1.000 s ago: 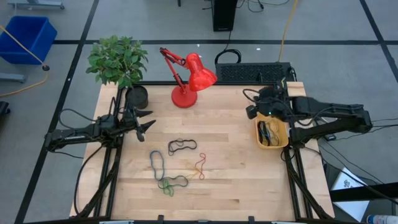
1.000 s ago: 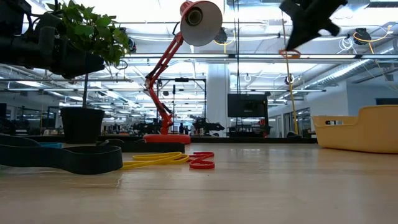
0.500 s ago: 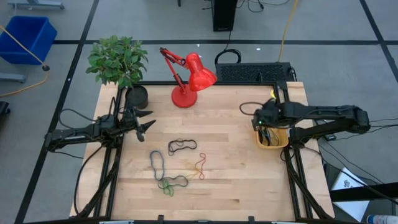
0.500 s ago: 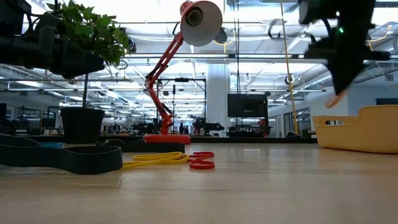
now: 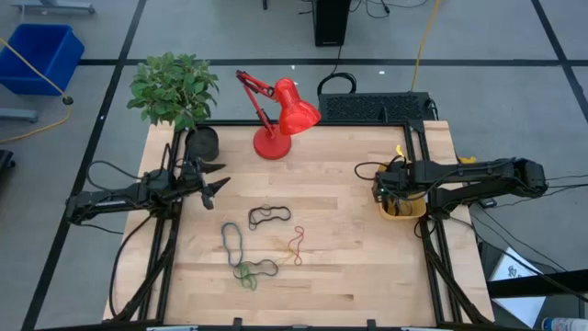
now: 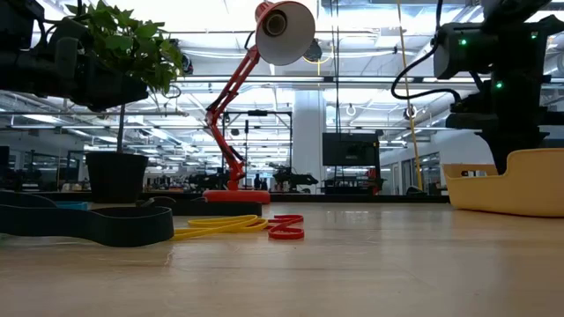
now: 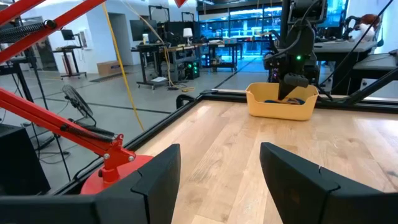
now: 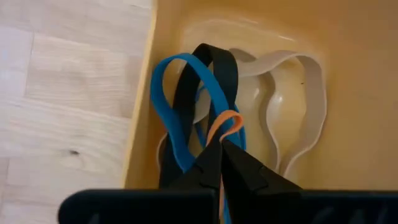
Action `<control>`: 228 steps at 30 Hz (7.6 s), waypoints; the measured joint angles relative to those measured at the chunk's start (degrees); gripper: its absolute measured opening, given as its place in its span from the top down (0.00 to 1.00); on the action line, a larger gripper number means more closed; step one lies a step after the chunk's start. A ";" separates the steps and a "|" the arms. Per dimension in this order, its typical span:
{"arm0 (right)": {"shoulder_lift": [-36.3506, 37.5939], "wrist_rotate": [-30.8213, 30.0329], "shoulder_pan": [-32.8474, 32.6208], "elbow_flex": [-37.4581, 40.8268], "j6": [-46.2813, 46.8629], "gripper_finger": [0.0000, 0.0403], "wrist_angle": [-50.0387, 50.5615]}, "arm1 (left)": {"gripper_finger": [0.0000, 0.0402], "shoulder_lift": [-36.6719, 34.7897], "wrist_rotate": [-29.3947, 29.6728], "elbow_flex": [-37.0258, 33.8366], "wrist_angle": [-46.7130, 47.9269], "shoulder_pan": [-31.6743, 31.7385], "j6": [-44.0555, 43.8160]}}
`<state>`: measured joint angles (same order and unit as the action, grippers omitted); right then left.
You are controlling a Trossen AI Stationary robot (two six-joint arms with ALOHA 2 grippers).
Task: Pick and place rubber bands into bin
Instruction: Put the orange rubber band into the yellow bin, then put the red rubber band into the yellow bin
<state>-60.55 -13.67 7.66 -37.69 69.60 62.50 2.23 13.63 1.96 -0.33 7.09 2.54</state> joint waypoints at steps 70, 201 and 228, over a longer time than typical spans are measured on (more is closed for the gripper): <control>3.28 4.42 -11.80 0.63 -57.69 0.59 -74.66 | 0.43 10.40 -7.93 6.55 -8.09 -1.52 -6.20; -7.46 7.81 -15.63 0.61 -52.46 0.59 -79.66 | 1.00 88.49 1.62 66.12 5.34 -13.74 9.42; -18.39 6.45 -13.25 0.57 -50.31 0.95 -97.81 | 0.96 88.51 -0.06 66.12 3.17 -12.35 9.41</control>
<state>-78.94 -7.22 -5.58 -37.12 19.30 -35.32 90.74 13.57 68.07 2.83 -5.26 11.95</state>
